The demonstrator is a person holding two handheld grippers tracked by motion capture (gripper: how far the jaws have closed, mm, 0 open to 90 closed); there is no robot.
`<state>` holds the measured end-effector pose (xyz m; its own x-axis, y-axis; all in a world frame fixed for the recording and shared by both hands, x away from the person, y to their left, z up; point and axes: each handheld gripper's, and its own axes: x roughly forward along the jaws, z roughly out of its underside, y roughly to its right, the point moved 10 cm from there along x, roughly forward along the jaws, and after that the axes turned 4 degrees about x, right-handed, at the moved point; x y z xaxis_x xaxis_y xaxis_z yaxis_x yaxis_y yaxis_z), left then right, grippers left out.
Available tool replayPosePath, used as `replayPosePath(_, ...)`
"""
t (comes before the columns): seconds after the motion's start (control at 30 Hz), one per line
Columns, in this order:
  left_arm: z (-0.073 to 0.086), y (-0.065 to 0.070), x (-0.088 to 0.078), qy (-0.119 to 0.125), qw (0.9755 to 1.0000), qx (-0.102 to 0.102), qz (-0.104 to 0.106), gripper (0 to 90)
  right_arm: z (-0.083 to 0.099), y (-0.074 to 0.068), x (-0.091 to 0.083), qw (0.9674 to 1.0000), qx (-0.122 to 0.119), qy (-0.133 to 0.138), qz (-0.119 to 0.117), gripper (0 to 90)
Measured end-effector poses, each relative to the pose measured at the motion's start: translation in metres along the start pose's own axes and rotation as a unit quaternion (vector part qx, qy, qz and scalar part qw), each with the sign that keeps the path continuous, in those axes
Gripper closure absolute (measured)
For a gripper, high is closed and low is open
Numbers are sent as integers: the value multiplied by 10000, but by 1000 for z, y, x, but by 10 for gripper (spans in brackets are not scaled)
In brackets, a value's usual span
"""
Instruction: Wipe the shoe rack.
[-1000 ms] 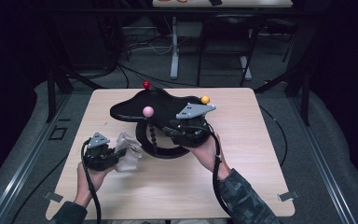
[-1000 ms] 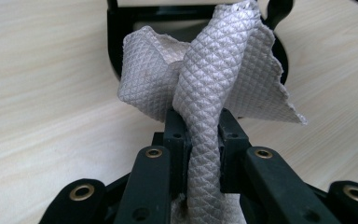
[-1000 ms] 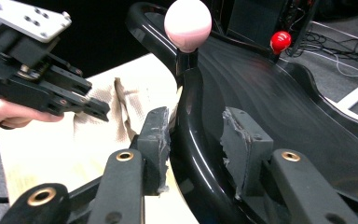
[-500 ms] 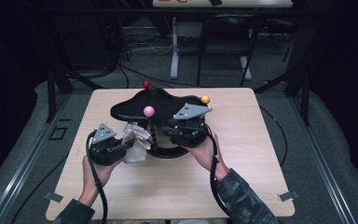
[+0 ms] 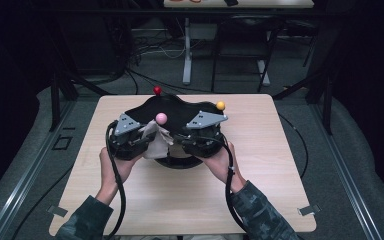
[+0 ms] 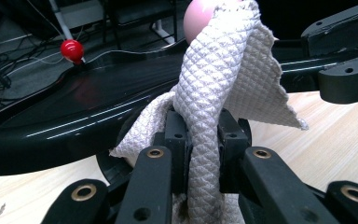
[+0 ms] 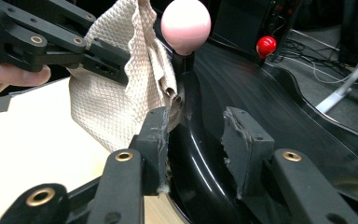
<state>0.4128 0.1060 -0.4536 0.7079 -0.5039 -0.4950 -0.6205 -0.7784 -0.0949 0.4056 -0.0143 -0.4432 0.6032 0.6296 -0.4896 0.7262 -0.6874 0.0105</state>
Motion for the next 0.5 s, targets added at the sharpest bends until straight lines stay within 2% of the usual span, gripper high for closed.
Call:
replayPosePath(0.2,1,-1,-1,25,10000,3,32,787,0,2,-1,10000,12,19,-29,605)
replayPosePath(0.5,6,-24,-22,80,9998,-98,-169,788,1,5,-3,10000,-25,-4,28,606)
